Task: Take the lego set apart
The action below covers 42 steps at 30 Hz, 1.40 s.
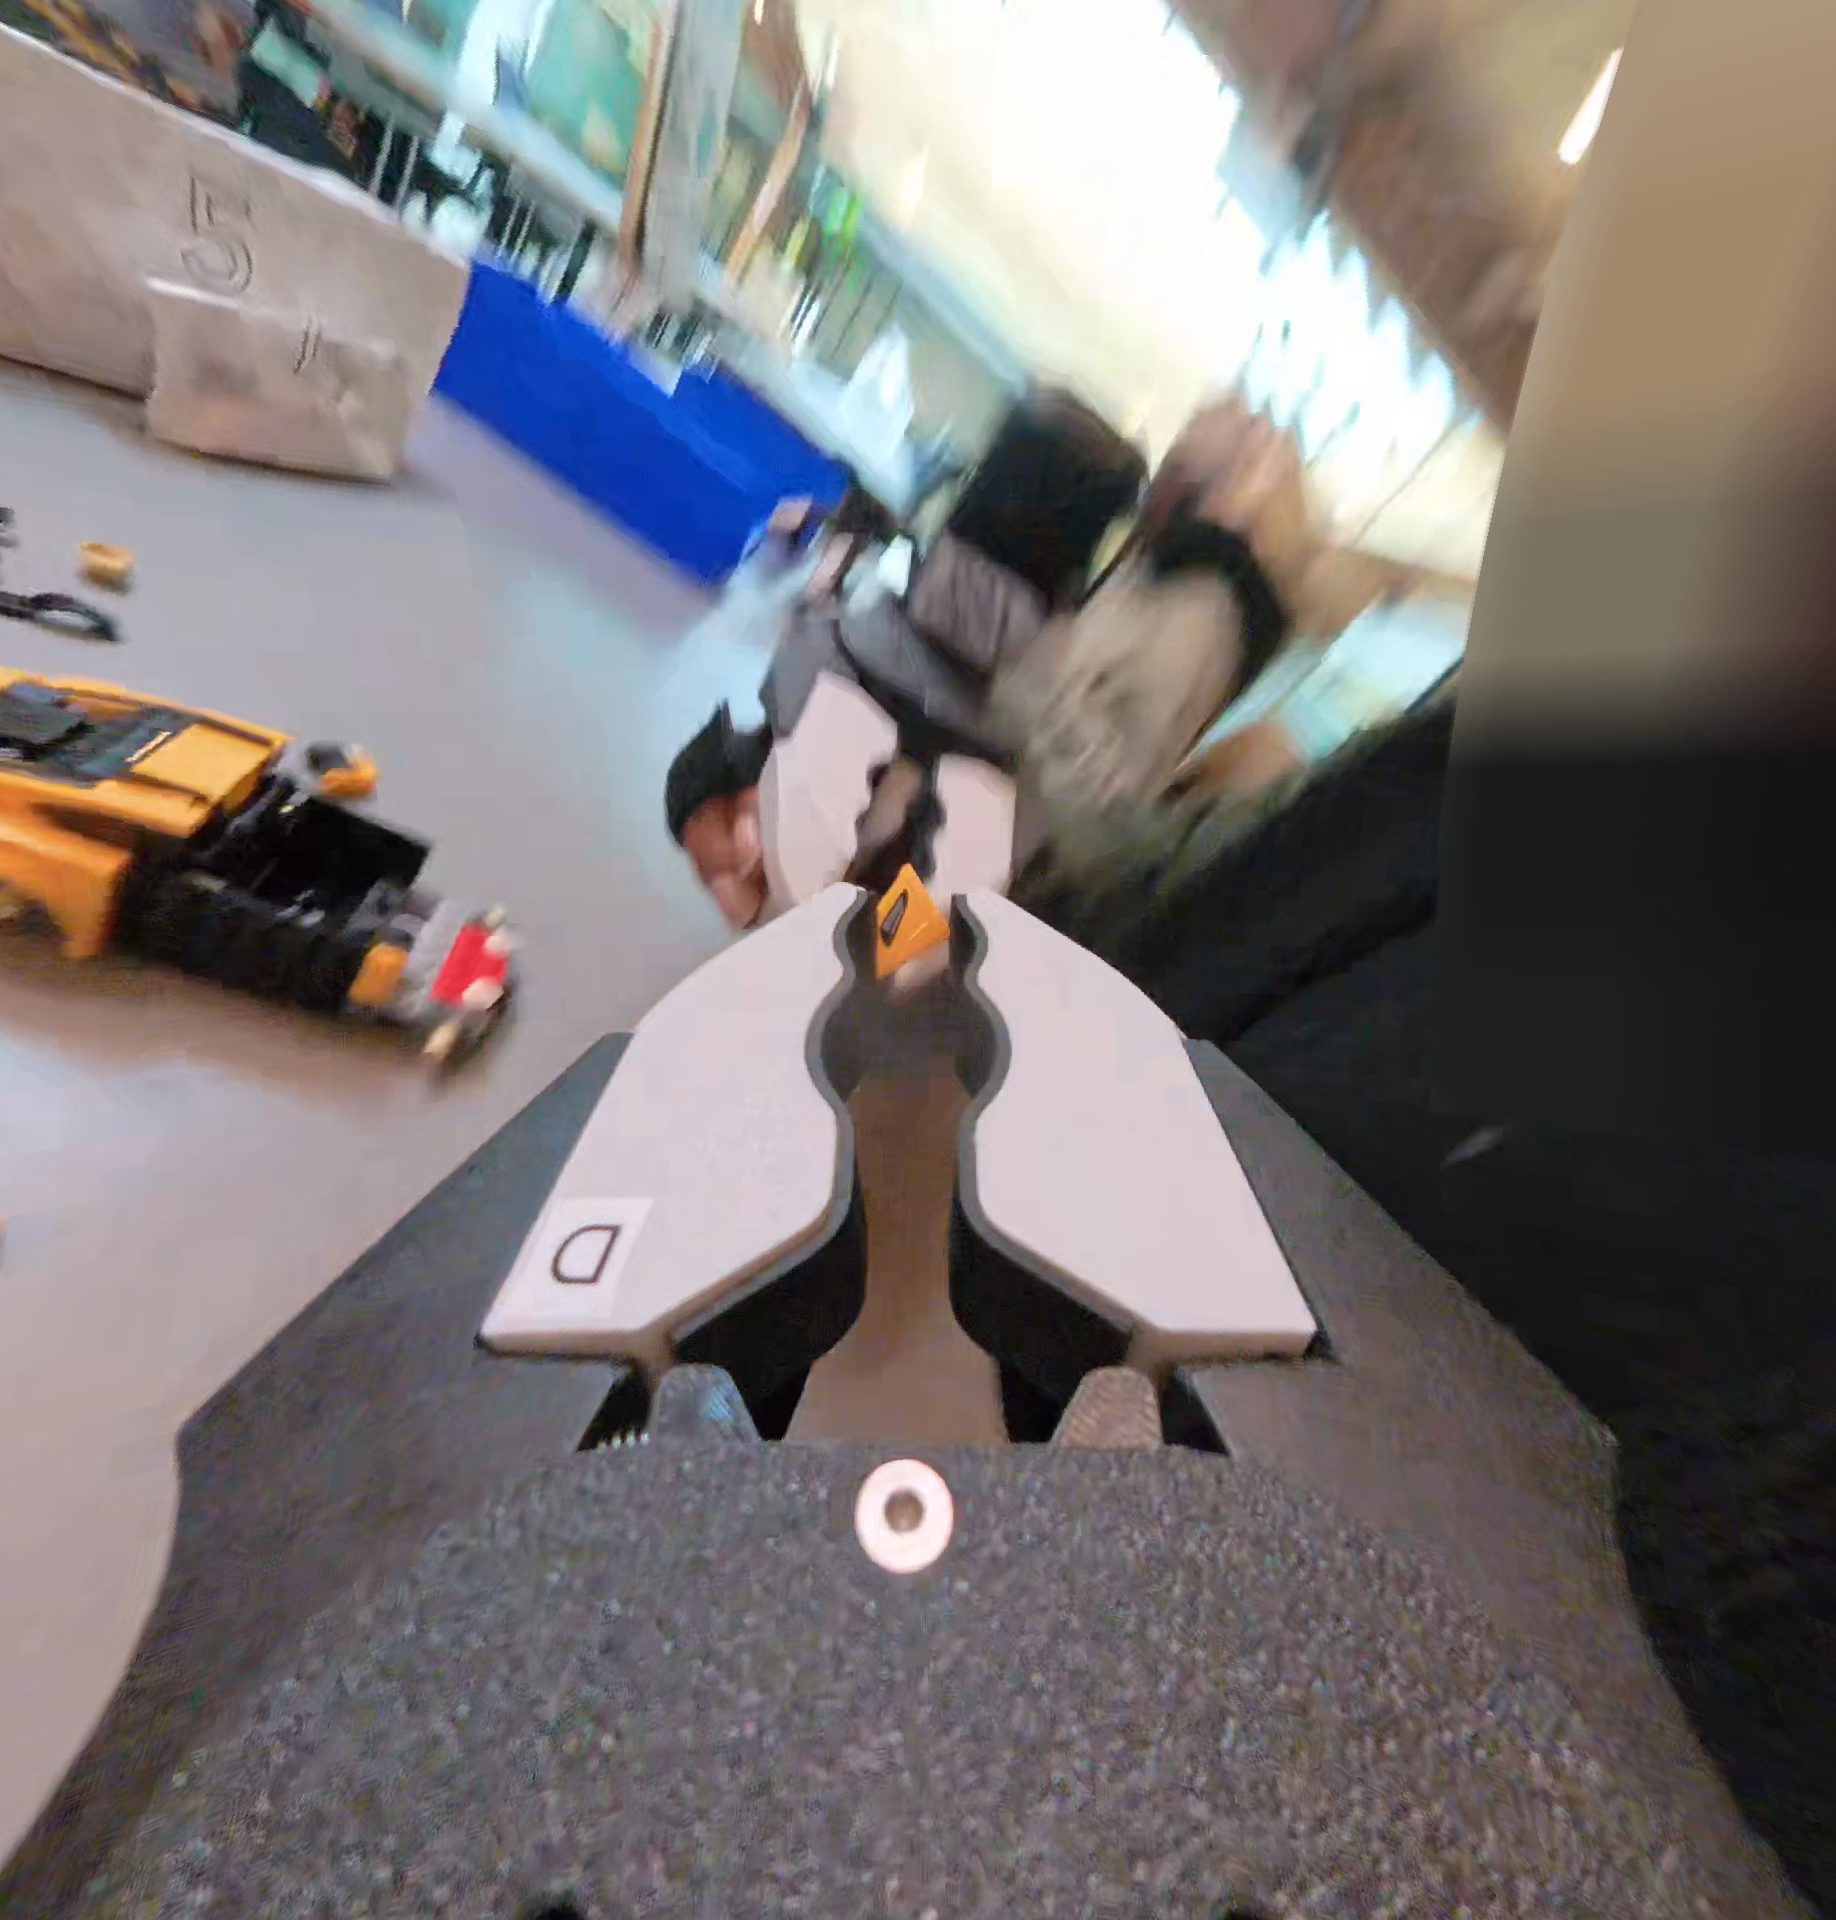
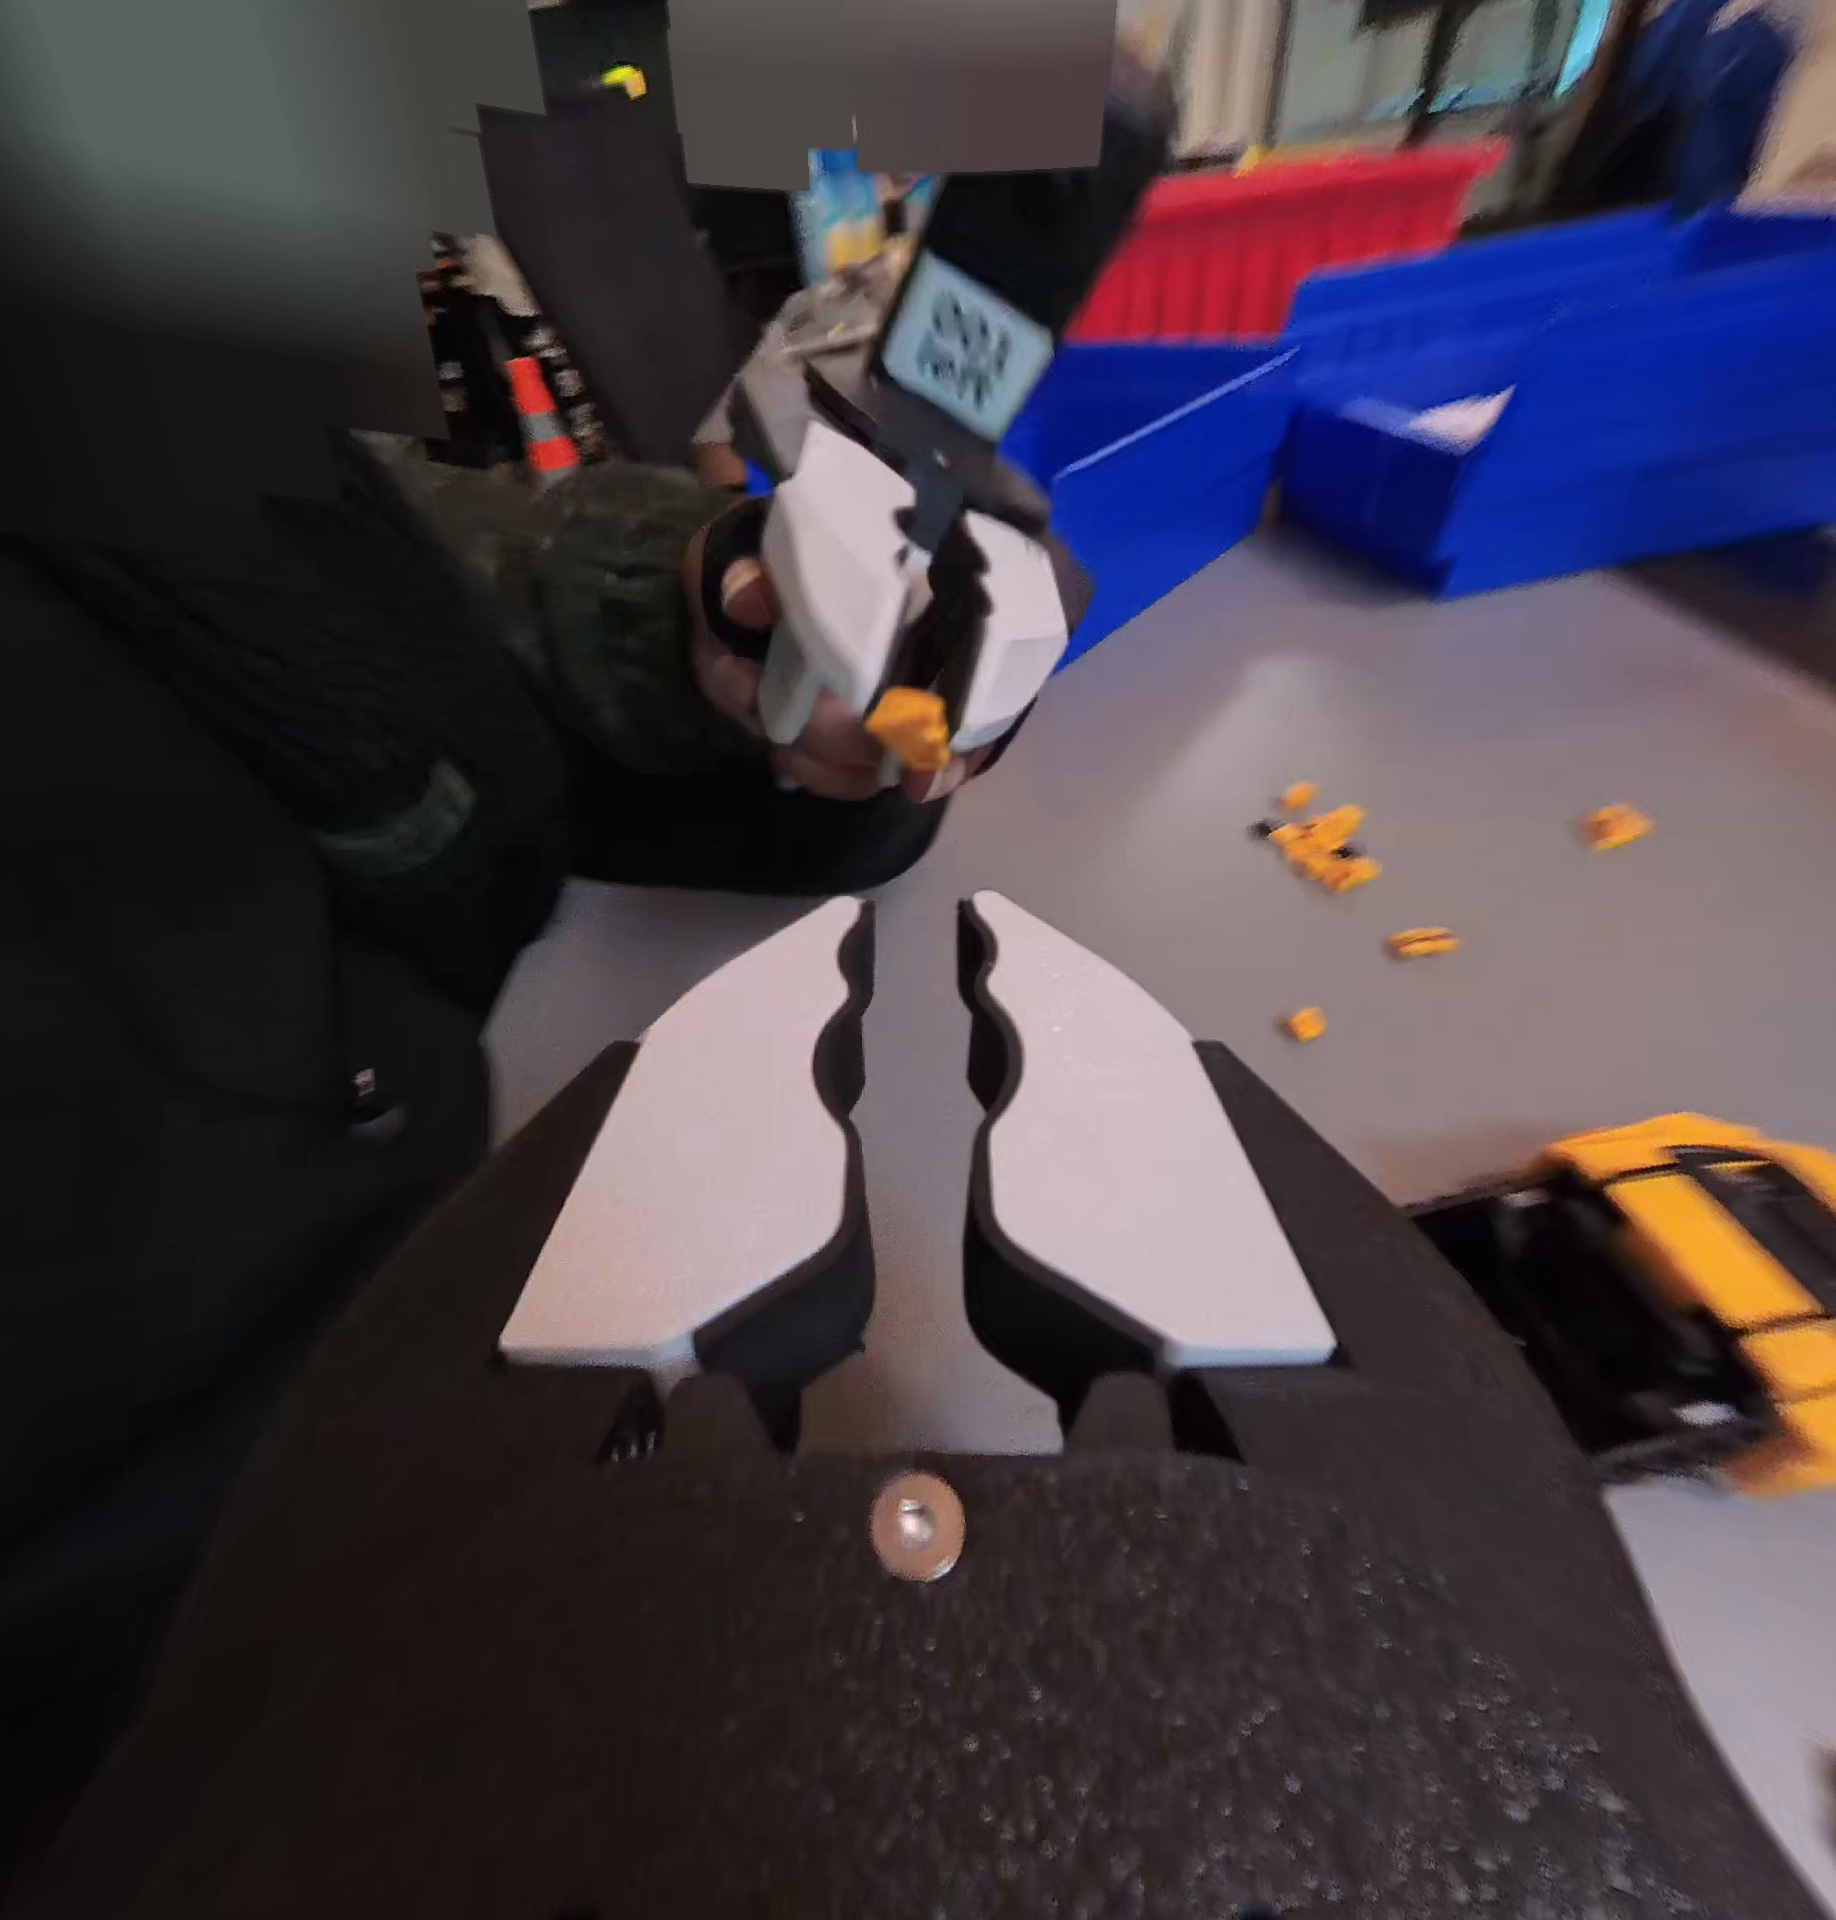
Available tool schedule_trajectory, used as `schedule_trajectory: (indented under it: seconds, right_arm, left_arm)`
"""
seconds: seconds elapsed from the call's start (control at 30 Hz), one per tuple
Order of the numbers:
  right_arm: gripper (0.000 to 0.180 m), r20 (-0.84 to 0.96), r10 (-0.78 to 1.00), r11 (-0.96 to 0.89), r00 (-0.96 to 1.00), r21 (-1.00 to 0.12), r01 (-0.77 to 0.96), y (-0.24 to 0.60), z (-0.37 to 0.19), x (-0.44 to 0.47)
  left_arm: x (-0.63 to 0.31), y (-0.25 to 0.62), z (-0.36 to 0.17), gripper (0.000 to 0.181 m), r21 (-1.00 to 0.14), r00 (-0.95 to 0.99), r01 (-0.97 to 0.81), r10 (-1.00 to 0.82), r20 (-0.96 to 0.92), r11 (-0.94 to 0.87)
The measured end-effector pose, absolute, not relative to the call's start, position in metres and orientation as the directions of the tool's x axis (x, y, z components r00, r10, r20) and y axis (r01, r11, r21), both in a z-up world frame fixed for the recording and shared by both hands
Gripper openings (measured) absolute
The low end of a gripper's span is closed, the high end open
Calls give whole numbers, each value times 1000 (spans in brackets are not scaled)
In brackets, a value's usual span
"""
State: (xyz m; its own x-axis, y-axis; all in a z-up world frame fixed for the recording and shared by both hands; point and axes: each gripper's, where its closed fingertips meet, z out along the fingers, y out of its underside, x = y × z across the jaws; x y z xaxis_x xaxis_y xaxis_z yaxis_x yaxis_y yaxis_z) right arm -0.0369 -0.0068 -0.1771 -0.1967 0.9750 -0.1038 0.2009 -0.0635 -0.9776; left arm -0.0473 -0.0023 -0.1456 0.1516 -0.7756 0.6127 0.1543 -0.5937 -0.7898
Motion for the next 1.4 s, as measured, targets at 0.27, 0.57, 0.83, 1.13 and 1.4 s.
schedule_trajectory:
  seconds: [0.27,0.57,0.83,1.13,1.4]
  right_arm:
    - [25,85,988,67,132,-989,130,37,-151,-29]
    - [24,-89,977,-112,195,-988,111,73,-155,-8]
    - [22,-124,973,-158,194,-973,169,75,-176,-14]
    - [20,-163,956,-205,245,-966,157,89,-179,-7]
    - [19,-175,951,-221,255,-962,163,91,-183,-6]
  left_arm:
    - [-32,50,-140,0,-422,-156,403,-516,842,-812]
    - [-10,13,-175,13,-815,95,-12,-812,576,-580]
    - [33,-65,-246,23,-827,-65,-547,-978,196,-129]
    - [74,-98,-283,29,-709,-140,-703,-989,53,62]
    - [83,-100,-287,18,-687,-138,-718,-990,-19,113]
